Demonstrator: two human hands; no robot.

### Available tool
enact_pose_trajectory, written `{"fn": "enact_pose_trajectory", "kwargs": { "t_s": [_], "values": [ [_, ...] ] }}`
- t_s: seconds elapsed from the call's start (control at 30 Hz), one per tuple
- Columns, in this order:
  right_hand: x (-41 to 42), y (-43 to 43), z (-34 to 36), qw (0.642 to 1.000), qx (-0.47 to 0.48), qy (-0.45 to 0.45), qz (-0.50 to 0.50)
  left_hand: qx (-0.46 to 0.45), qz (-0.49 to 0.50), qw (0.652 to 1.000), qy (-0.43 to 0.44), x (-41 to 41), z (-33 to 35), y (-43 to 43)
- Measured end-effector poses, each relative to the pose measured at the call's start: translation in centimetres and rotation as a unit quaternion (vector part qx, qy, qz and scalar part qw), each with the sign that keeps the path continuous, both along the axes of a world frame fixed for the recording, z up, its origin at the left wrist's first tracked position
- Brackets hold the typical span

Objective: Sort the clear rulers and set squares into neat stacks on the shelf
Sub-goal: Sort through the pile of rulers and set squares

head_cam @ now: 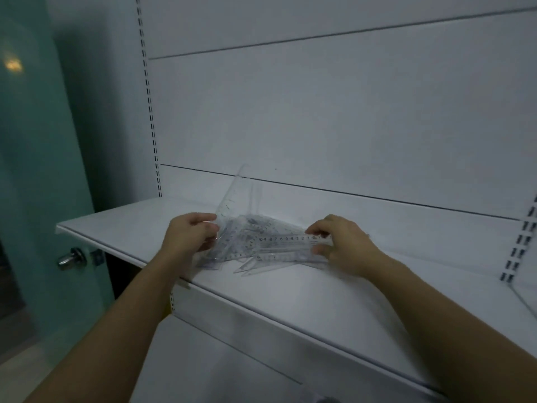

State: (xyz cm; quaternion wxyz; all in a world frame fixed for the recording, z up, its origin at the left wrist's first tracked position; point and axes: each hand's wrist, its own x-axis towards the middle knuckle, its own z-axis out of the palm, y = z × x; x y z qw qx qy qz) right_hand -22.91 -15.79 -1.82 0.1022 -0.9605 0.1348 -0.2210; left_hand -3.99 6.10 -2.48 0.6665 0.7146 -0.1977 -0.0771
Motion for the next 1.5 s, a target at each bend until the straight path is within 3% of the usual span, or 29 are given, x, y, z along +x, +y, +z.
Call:
{"fn": "enact_pose_trajectory", "kwargs": {
  "t_s": [0.1, 0.3, 0.6, 0.9, 1.03, 1.27, 1.5],
  "values": [
    [-0.6, 0.1, 1.5, 1.0, -0.003, -0.025, 0.01, 0.031, -0.04, 0.999, 0.008, -1.0, 1.8, -0.2],
    [-4.3, -0.7, 5.1, 0.999, -0.016, -0.033, 0.001, 0.114, -0.043, 0.99, -0.074, -3.1, 3.9, -3.2],
    [-18.6, -6.9, 5.8, 0.99, -0.028, 0.004, -0.137, 0.153, -0.198, 0.949, -0.191, -13.1, 4.1, -12.2],
    [-38.1, -13.9, 4.9, 0.958, 0.034, 0.017, -0.284, 0.124, -0.318, 0.864, -0.371, -27.3, 4.5, -23.8],
    [-47.5, -17.5, 4.3, 0.936, 0.033, 0.036, -0.348, 0.11, -0.359, 0.831, -0.411, -34.1, 4.4, -28.5],
    [-58.4, -23.7, 2.0, 0.916, 0.058, 0.063, -0.391, 0.072, -0.409, 0.804, -0.425, -45.7, 3.4, -35.5],
    [-61.7, -27.8, 1.9, 0.925, 0.098, 0.104, -0.351, 0.056, -0.416, 0.804, -0.421, -52.8, 2.6, -40.0]
  ]
}}
